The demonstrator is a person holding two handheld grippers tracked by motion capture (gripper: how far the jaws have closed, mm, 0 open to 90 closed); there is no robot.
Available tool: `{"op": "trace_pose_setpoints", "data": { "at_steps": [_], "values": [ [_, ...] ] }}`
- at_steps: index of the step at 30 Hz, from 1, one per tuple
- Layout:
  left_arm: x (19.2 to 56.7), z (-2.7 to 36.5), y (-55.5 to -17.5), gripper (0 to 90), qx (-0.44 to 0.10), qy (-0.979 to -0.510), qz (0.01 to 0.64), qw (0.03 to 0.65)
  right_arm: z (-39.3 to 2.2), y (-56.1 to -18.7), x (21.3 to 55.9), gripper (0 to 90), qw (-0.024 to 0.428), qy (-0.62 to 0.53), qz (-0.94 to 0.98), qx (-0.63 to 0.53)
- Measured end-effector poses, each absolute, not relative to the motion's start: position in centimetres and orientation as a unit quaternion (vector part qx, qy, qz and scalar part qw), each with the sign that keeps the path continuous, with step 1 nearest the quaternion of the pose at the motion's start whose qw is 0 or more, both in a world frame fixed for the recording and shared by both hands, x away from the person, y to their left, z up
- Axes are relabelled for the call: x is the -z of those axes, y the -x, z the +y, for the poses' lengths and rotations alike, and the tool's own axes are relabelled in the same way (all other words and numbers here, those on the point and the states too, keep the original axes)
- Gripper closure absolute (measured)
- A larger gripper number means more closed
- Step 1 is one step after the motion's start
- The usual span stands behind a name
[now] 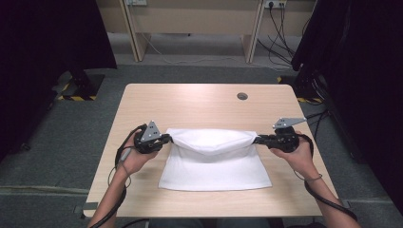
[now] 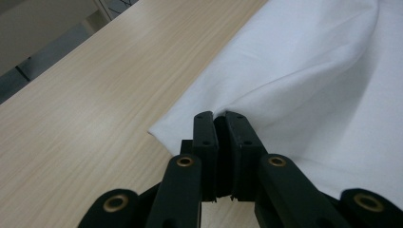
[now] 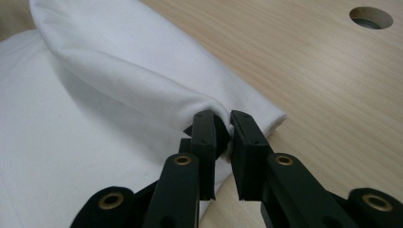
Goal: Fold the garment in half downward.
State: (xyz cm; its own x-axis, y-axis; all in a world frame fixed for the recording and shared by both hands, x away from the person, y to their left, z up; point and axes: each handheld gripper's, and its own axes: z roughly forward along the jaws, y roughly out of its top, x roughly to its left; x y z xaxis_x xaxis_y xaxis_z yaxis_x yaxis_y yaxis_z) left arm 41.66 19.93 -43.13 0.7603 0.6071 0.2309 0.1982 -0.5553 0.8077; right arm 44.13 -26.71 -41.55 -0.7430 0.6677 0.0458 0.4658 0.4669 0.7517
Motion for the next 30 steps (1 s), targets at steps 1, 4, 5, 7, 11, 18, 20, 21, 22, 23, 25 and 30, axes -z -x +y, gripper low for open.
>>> {"op": "trace_pose_setpoints", "data": {
  "at_steps": [1,4,5,7,11,18,20,21,22,23,25,30],
  "values": [
    [43.1,19.9,-41.6,83.0,-0.252,-0.845,0.237,0.407,-26.7,-44.0,41.6,81.0,0.128,-0.333,0.848,-0.393],
    [43.1,19.9,-41.3,83.0,-0.252,-0.847,0.234,0.404,-26.6,-43.8,41.7,81.0,0.128,-0.331,0.849,-0.391],
    [43.1,19.9,-41.3,83.0,-0.252,-0.847,0.235,0.405,-26.7,-43.7,41.7,81.0,0.129,-0.331,0.849,-0.392],
    [43.2,20.0,-41.1,83.0,-0.253,-0.848,0.234,0.404,-26.7,-43.6,41.7,81.0,0.129,-0.33,0.848,-0.393],
    [43.3,19.9,-40.7,83.0,-0.252,-0.848,0.232,0.404,-26.7,-43.2,41.7,81.0,0.128,-0.329,0.849,-0.394],
    [43.1,20.0,-40.0,83.0,-0.257,-0.847,0.229,0.406,-26.9,-42.6,41.7,81.0,0.129,-0.324,0.85,-0.395],
    [43.1,19.9,-39.9,83.0,-0.257,-0.847,0.227,0.405,-27.0,-42.4,41.7,81.0,0.128,-0.323,0.851,-0.394],
    [43.1,19.9,-39.8,83.0,-0.257,-0.849,0.225,0.403,-27.0,-42.4,41.7,81.0,0.128,-0.323,0.851,-0.394],
    [43.1,19.9,-39.7,83.0,-0.257,-0.85,0.225,0.402,-27.0,-42.3,41.7,81.0,0.128,-0.322,0.851,-0.394],
    [43.3,20.0,-39.4,83.0,-0.256,-0.849,0.225,0.403,-27.0,-42.3,41.7,81.0,0.128,-0.322,0.852,-0.393],
    [43.3,20.0,-39.4,83.0,-0.256,-0.849,0.225,0.403,-27.1,-42.0,41.7,81.0,0.129,-0.32,0.851,-0.396],
    [43.3,19.9,-38.9,83.0,-0.258,-0.85,0.221,0.403,-27.1,-41.8,41.7,81.0,0.128,-0.318,0.852,-0.395]
  ]
}}
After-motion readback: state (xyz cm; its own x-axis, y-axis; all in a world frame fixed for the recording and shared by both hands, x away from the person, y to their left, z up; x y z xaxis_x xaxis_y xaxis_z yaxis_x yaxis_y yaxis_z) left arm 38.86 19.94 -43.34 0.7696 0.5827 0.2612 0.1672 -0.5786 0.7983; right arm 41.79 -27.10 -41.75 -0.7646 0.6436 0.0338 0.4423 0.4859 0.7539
